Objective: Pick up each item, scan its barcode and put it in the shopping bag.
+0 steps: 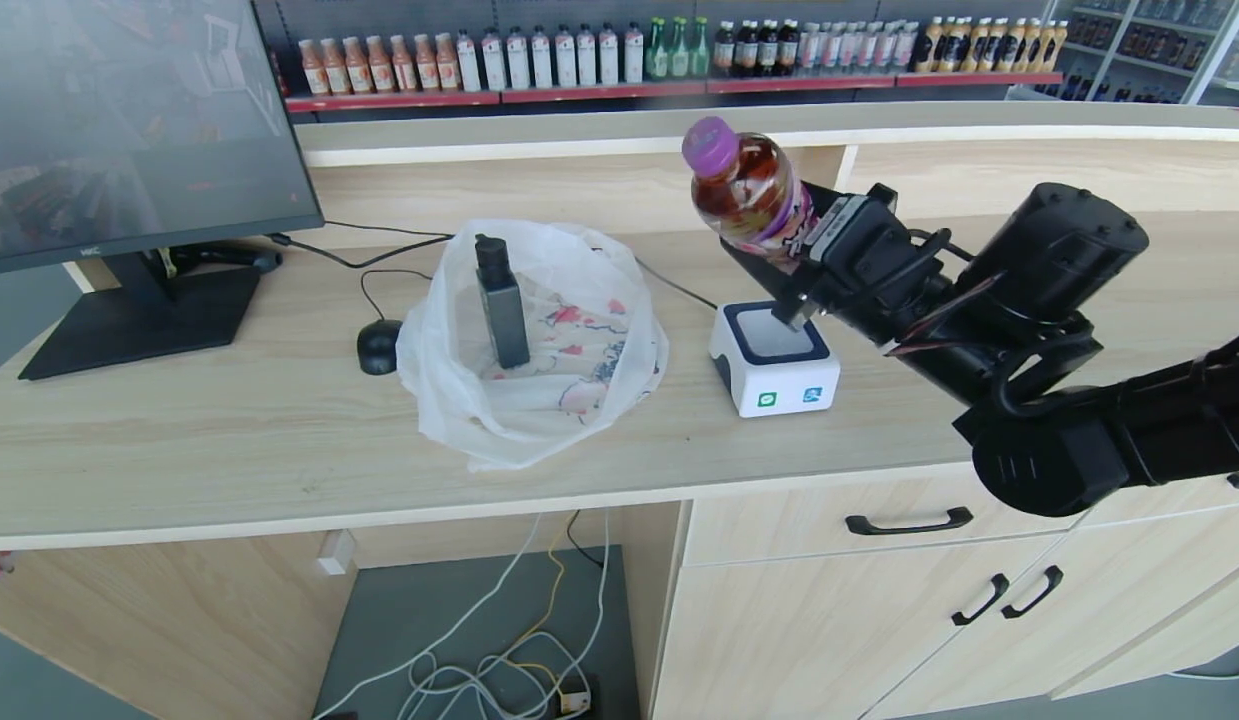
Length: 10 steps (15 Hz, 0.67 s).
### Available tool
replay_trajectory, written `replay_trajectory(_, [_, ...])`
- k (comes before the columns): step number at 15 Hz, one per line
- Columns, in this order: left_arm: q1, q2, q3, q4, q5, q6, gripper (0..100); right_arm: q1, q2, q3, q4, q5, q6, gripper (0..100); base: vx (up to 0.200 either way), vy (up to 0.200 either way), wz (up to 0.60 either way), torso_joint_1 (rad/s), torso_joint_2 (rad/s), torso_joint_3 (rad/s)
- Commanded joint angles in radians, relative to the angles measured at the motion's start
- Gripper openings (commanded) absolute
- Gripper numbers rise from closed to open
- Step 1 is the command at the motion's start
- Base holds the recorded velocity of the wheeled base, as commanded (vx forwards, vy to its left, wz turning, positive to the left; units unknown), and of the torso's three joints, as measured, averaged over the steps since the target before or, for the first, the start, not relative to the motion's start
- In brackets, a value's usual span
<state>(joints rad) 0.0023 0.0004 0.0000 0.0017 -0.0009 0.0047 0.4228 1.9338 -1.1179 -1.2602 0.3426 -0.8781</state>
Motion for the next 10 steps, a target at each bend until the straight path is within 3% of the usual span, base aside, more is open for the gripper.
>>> replay_trajectory(1, [0.001, 0.0, 0.0, 0.0, -0.001, 0.0, 100, 0.005, -0.013, 0.006, -0.064, -0.002, 0.116, 0, 0.0, 0.0, 0.0, 0.0, 0.0, 0.0])
replay_trajectory(5, [0.001, 0.0, 0.0, 0.0, 0.001, 0.0, 100, 0.005, -0.035, 0.041, -0.173, -0.002, 0.33, 0, 0.0, 0.0, 0.0, 0.0, 0.0, 0.0])
replay_trajectory(8, [0.001, 0.0, 0.0, 0.0, 0.001, 0.0, 100, 0.005, -0.053, 0.193, -0.283, -0.054, 0.456, 0, 0.0, 0.0, 0.0, 0.0, 0.0, 0.0])
replay_trajectory(10, [0.001, 0.0, 0.0, 0.0, -0.001, 0.0, 100, 0.007, -0.047, 0.25, -0.311, -0.143, 0.528, 0, 0.0, 0.0, 0.0, 0.0, 0.0, 0.0])
